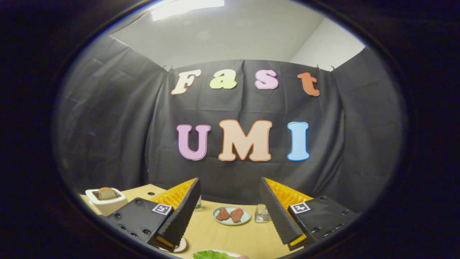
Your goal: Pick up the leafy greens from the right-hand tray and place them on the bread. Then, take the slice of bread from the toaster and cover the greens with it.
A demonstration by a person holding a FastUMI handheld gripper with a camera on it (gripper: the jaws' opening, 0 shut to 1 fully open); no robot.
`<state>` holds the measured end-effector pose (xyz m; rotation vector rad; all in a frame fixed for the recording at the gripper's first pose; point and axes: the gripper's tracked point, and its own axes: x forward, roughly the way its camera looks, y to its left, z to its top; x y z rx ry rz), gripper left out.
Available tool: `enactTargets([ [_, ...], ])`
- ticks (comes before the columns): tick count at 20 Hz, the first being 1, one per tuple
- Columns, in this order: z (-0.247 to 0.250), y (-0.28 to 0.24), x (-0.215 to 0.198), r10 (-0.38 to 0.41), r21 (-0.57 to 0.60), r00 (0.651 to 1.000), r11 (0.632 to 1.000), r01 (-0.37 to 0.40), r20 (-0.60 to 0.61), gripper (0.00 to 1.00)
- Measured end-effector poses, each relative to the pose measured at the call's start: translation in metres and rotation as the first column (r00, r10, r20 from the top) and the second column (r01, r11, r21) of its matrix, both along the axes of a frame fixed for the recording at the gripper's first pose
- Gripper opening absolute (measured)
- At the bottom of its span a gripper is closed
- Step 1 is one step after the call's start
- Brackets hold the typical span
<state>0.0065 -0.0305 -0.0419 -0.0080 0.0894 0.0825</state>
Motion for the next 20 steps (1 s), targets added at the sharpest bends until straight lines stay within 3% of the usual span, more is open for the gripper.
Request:
enactTargets([
  [5,-0.028,-0.001,-0.004,0.096,-0.059,0.993,0.993,-0.101,-0.071,1.0],
  [9,-0.063,0.005,-0.012,0.19,-0.076,0.967,0.976,-0.205,-0.17,1.0],
  [20,-0.17,0.017,-0.043,0.39,-0.04,0.82,0.894,-0.445,-0.418,1.0],
])
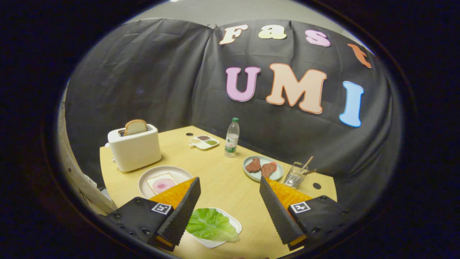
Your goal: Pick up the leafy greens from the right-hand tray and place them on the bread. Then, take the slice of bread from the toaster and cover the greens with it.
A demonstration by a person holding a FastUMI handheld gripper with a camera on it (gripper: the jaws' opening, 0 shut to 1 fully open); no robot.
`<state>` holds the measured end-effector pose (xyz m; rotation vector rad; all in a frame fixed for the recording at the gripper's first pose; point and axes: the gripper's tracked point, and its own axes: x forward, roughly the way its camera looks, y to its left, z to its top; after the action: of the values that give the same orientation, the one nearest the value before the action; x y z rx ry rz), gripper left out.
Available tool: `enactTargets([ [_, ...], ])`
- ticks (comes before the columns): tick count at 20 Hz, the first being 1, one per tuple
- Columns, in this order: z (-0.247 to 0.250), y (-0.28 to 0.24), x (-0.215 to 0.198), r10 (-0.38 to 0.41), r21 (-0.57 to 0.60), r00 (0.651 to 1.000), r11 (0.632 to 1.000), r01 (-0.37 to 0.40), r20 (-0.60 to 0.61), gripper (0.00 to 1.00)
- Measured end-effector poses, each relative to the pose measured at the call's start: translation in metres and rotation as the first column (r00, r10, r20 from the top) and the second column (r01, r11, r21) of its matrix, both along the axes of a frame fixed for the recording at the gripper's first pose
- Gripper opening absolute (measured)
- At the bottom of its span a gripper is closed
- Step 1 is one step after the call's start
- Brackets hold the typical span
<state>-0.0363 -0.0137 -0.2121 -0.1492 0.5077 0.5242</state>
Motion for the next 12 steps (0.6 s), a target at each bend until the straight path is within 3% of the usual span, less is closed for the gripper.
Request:
enactTargets([
  [12,-0.119,0.004,-0.04,0.128,-0.038,0.951,0.989,-0.144,-0.281,1.0],
])
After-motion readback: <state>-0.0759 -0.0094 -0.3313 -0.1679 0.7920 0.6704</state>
